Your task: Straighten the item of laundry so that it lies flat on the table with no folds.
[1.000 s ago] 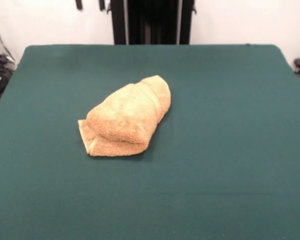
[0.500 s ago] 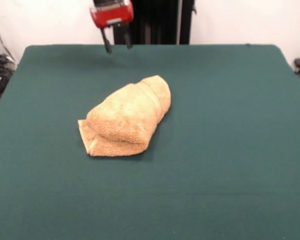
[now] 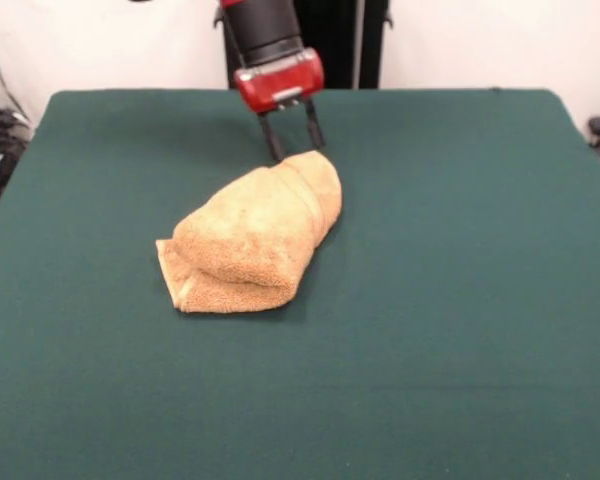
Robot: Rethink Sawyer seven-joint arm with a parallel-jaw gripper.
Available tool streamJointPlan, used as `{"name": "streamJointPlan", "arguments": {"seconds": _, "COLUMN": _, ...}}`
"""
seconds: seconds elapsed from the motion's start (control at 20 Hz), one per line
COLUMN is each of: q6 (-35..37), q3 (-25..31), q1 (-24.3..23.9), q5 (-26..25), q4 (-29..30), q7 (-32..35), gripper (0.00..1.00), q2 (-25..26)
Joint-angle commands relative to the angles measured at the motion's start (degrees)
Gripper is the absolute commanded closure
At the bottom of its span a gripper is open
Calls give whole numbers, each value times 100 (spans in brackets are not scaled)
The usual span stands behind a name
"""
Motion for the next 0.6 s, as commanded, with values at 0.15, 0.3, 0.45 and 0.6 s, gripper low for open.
{"name": "streamJointPlan", "arguments": {"seconds": 0.15, "q6": -1173, "q3": -161, "q1": 554, "q5": 638, "q4": -92, "q7": 1025, "gripper": 0, "q2": -400}}
{"name": "streamJointPlan", "arguments": {"seconds": 0.3, "q6": -1797, "q3": -446, "q1": 535, "q5": 507, "q4": 152, "q7": 876, "gripper": 0, "q2": -276}}
{"name": "streamJointPlan", "arguments": {"seconds": 0.45, "q6": -2735, "q3": -664, "q1": 366, "q5": 192, "q4": 251, "q7": 629, "gripper": 0, "q2": 30}}
{"name": "streamJointPlan", "arguments": {"seconds": 0.6, "q6": -3215, "q3": -734, "q1": 258, "q5": -71, "q4": 210, "q7": 469, "gripper": 0, "q2": 172}}
